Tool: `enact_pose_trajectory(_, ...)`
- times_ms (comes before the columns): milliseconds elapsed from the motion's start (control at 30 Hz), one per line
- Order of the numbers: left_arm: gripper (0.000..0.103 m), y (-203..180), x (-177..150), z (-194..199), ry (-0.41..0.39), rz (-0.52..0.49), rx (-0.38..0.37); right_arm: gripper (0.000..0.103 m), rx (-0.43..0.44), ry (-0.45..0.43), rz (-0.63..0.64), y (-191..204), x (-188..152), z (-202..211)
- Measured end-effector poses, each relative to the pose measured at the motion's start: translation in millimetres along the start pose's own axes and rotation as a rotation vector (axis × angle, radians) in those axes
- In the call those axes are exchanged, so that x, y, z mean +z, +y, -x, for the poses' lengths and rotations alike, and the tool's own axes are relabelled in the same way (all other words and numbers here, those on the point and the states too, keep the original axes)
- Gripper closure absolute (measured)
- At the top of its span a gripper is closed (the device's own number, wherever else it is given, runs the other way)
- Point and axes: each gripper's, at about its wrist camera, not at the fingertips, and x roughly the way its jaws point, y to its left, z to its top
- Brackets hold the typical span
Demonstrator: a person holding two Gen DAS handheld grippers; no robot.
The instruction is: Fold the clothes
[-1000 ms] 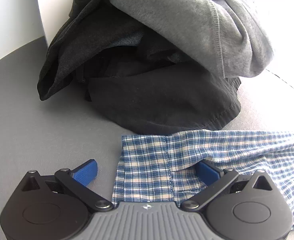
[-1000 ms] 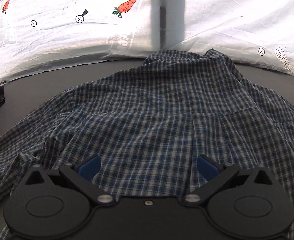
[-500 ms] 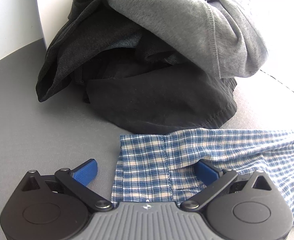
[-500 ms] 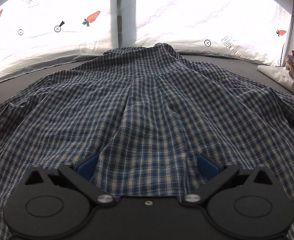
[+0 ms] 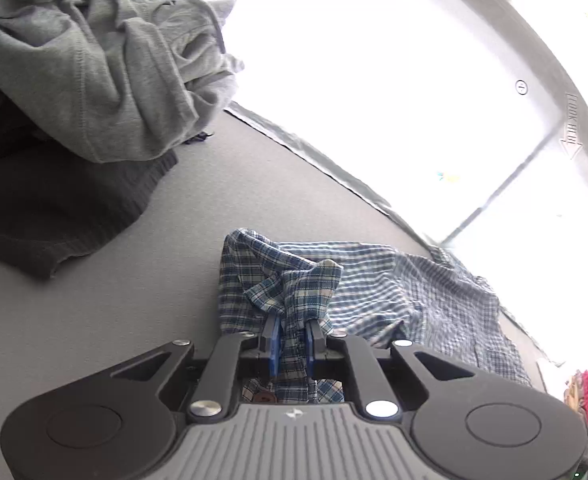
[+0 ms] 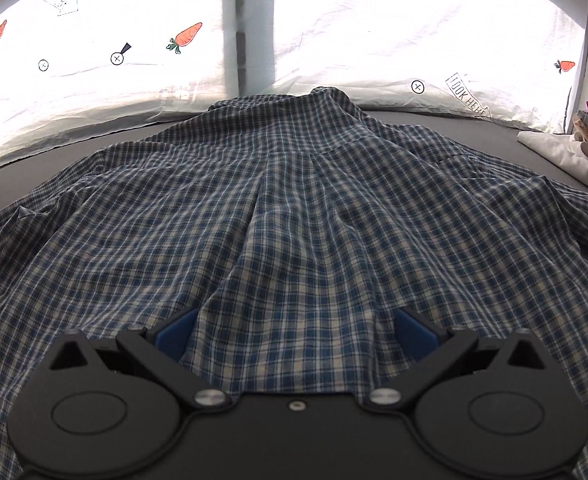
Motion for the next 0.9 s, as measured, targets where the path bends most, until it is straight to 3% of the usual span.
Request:
enact_pose_trajectory(33, 0.083, -14, 5, -3, 0.022, -0.013, -0.116, 0.000, 0.000, 0.000, 0.000, 0, 0, 0)
enact_pose_trajectory(67, 0.060, -24, 8, -7, 0.042, -0.026, -0.208, 0.000, 0.000, 0.000, 0.000, 0, 0, 0)
enact_pose_trajectory(100, 0.023, -34, 12, -10, 0.063, -0.038, -0.298, 0.000, 0.000, 0.000, -0.001, 0, 0, 0)
enact_pose_trajectory(133, 0.008, -42, 13, -11, 0.061, -0.049, -0.332, 0.000, 0.000, 0.000, -0.001, 0, 0, 0)
enact_pose_trajectory(167, 0.003, -46, 13, -10, 0.042, -0.066, -0.325, 0.000, 0.001, 0.000, -0.001, 0, 1, 0)
enact_pose_trajectory(267, 0.003, -44, 11, -16, 0.065, -0.072, -0.219, 0.000, 0.003, 0.001, -0.001, 0, 1, -1)
enact_pose_trajectory(333, 0.003, -29, 9, -23, 0.087, -0.006, -0.113, 0.000, 0.004, 0.001, -0.001, -1, 1, -1)
enact_pose_trajectory(467, 0.003, 2, 3, -31, 0.180, 0.014, 0.177, 0.000, 0.010, 0.007, 0.000, -2, 2, 0)
enact_pose_trajectory(500, 0.003, 9, 1, -32, 0.203, 0.016, 0.218, 0.000, 0.010, 0.009, 0.002, -2, 2, -1)
enact_pose_trajectory(633, 0.003, 32, -8, -37, 0.271, 0.113, 0.221, 0.000, 0.027, 0.047, 0.005, -5, 7, -1)
enact_pose_trajectory(700, 0.003, 38, -10, -36, 0.286, 0.137, 0.222, 0.002, 0.076, 0.075, -0.040, -12, 14, 1)
enact_pose_trajectory(767, 0.000, 41, -10, -35, 0.289, 0.141, 0.218, 0.015, 0.122, 0.084, -0.123, -20, 20, 5)
enact_pose_trajectory(900, 0.000, 43, -9, -35, 0.298, 0.136, 0.217, 0.024, 0.224, 0.092, -0.286, -30, 37, 11)
